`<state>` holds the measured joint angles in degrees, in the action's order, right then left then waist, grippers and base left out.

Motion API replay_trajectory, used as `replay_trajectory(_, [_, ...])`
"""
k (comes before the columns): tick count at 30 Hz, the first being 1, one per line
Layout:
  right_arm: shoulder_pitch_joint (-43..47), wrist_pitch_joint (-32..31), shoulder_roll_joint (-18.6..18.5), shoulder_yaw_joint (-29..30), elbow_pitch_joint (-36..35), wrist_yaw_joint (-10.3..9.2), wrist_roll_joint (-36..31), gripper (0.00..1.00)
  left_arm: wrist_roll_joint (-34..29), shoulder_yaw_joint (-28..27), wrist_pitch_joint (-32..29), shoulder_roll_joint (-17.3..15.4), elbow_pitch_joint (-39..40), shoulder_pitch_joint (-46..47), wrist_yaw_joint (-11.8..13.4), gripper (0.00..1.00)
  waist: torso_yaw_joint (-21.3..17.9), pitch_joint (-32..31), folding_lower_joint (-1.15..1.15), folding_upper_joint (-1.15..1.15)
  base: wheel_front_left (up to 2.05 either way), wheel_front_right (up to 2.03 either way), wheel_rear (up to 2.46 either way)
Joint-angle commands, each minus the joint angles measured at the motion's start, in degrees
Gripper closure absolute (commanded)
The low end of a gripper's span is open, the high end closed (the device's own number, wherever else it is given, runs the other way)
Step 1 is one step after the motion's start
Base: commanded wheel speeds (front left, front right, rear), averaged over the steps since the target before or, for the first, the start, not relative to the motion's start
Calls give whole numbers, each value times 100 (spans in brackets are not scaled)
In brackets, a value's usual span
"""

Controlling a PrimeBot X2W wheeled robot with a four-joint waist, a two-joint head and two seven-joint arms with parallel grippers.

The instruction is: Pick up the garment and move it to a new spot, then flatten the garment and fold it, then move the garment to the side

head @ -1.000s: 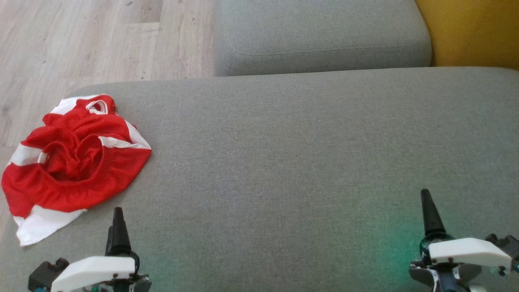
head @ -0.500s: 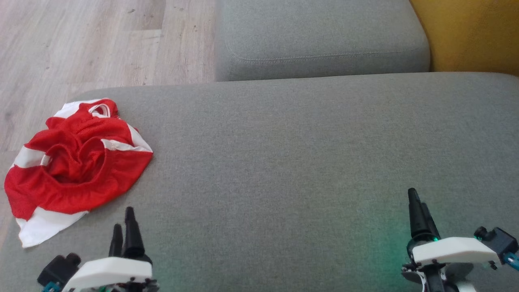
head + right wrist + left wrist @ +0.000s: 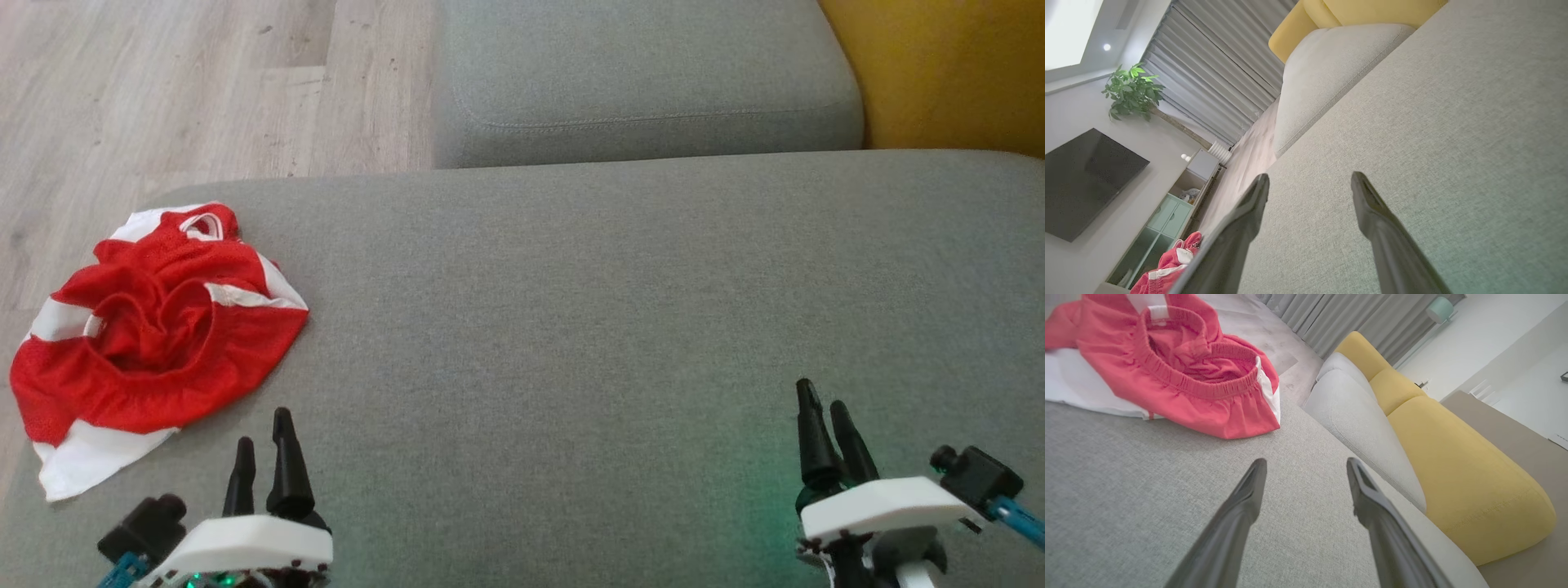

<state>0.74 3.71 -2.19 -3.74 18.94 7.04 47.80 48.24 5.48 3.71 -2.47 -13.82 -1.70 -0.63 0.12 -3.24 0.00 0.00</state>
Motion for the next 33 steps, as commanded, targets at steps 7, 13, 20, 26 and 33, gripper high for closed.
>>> replay_trajectory(7, [-164,207,-41,-248,-234,25,-744,0,-737,54,201,-45,253,118,91,0,-11,-38,0,0,0,0,0])
replay_trajectory(13, [-142,309,-44,-219,-227,28,-1180,0,-1166,139,303,-46,260,108,110,0,-17,-59,0,0,0,0,0])
replay_trajectory(20, [-141,427,-47,-287,-202,30,-1721,0,-1689,241,422,-49,282,102,144,0,-22,-86,0,0,0,0,0])
replay_trajectory(26, [-147,528,-50,-436,-174,32,-2181,0,-2137,319,524,-52,326,87,191,0,-24,-115,0,0,0,0,0])
replay_trajectory(33, [-144,646,-54,-540,-171,35,-2714,0,-2624,395,643,-54,326,41,226,0,-30,-164,0,0,0,0,0])
